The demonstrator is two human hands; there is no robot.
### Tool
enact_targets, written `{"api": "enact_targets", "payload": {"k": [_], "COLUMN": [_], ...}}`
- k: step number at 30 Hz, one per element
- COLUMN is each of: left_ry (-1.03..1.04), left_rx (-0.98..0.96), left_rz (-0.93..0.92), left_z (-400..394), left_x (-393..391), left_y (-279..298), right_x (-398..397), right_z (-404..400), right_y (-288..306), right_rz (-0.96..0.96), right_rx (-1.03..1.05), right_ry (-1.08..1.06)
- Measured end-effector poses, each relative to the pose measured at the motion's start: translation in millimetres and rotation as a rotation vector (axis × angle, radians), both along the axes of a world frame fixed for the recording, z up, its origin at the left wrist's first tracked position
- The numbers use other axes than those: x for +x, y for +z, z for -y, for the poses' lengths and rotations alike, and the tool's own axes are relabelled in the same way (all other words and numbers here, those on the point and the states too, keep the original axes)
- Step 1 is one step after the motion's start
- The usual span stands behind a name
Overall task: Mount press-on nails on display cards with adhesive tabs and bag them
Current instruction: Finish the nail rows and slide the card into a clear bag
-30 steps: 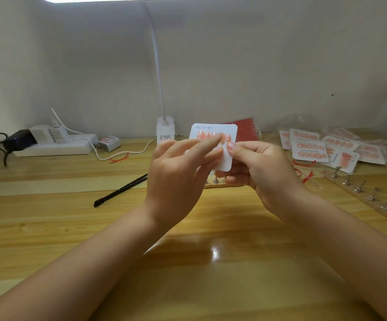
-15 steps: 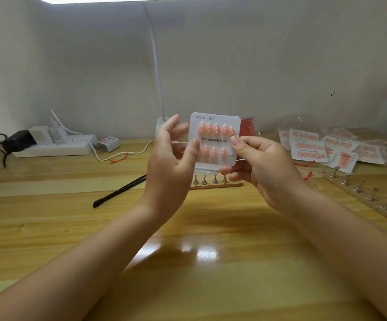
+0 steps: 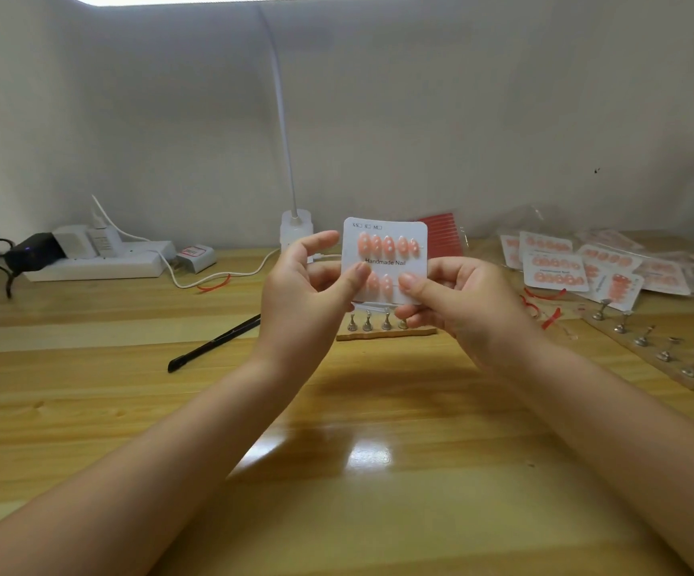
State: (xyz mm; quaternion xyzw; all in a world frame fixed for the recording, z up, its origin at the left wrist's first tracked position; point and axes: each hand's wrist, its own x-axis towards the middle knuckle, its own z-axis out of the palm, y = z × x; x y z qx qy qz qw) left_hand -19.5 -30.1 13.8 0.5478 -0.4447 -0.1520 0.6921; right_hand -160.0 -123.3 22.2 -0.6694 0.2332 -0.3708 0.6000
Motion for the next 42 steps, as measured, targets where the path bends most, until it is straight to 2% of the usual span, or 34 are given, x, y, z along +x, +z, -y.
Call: {"api": "enact_targets", "payload": {"k": [4,8,15,19,23,25,27,29,31,33,36,39,42], "left_ry": [0.001,0.021,0.017,-0.058,0.029,0.111,0.197,0.229,0.3,0.362,0.402,0.432,0.416], "left_rx": [0.026,0.042,0.076,0.094,0.228,0.3,0.372,0.492,0.587,0.604,0.645,0.648,0.588], "left_rz": [0.009,0.02,0.178,0.187,0.296,0.333,0.418,0.599,0.873,1.055,1.126,1.063,0.846], "left_z": [1.1,2.0,1.9,3.0,7.0,9.7,10.8,9.5,7.0,6.4,6.8,7.1,13.1], "left_x": [-0.9,2.7,8.8,13.4,20.8,26.3,30.4,31.9,31.1,30.5,30.8,34.3,43.1], "left_y": [-4.0,-5.1,-14.2,-20.1,-23.2,-24.4,-26.5,-29.8,-33.8,-36.9,-37.3,-35.3,-28.6], "right_x": [0.7,-0.7,1.8,4.2,3.6,1.1,-1.0,-3.4,-4.2,-4.9,-3.7,-1.0,1.3], "right_z": [0.4,1.8,1.4,-1.6,-4.0,-3.9,-2.6,-2.6,-3.2,-0.8,3.6,6.3,9.3], "right_y": [-5.4,-5.9,-16.3,-22.6,-25.0,-27.3,-30.8,-34.6,-37.7,-41.1,-45.9,-49.8,-51.8], "right_rz": [0.017,0.08,-0.057,-0.1,-0.159,-0.282,-0.452,-0.64,-0.708,-0.693,-0.702,-0.694,-0.694], "right_rx": [0.001,0.11,0.031,0.004,-0.023,-0.184,-0.49,-0.857,-1.069,-1.113,-1.077,-1.006,-0.967], "right_ry": [-0.037,0.057,0.019,0.025,0.045,0.028,-0.003,-0.051,-0.085,-0.117,-0.164,-0.179,-0.175]}}
